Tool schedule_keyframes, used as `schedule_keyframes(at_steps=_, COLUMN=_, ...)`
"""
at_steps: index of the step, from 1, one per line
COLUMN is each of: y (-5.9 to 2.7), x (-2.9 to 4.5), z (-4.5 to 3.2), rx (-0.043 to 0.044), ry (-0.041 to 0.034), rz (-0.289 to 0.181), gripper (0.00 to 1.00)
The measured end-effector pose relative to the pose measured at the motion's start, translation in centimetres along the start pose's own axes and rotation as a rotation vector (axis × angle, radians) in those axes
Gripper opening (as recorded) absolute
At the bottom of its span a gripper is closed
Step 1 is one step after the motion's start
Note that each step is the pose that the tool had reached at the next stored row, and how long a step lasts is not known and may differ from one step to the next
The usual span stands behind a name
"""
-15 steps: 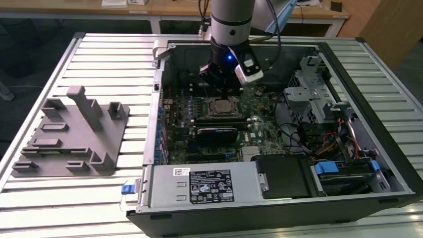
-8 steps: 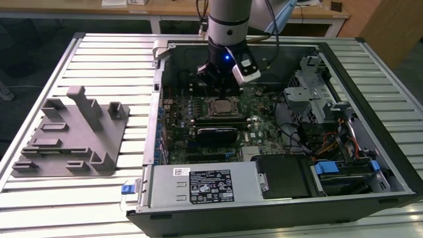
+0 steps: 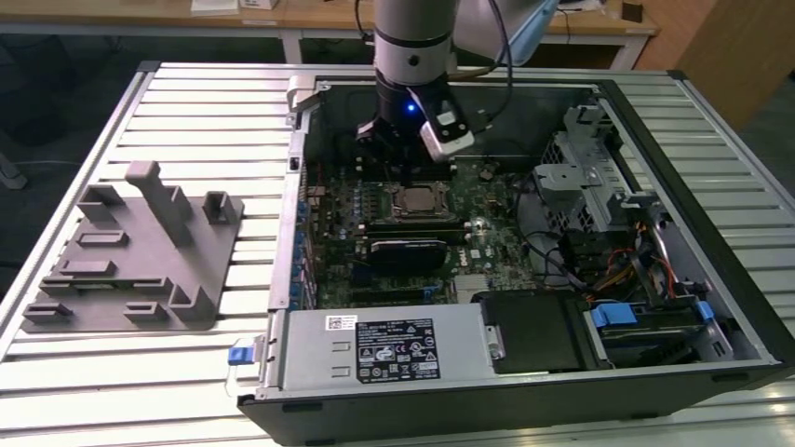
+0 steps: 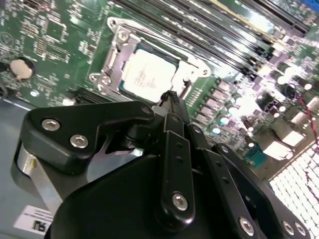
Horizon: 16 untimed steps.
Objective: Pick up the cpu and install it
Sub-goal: 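Install the first cpu locking lever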
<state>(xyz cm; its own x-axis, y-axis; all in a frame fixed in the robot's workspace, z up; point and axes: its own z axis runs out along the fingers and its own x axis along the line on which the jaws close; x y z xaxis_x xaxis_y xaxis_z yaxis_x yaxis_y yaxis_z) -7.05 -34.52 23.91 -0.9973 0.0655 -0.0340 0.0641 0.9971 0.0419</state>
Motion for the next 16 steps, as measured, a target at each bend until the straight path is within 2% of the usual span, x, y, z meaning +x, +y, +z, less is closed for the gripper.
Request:
schedule_keyframes(at_steps=13, y=-0.17, x=2.64, z=-0.09, rx=-0.0005, ry=-0.0033, rz=0.000, gripper=0.11)
schedule_keyframes(at_steps=16, y=-0.19, x=2.97, z=-0.11, rx=-0.0050, ry=-0.0030, rz=0.000, gripper=0.11)
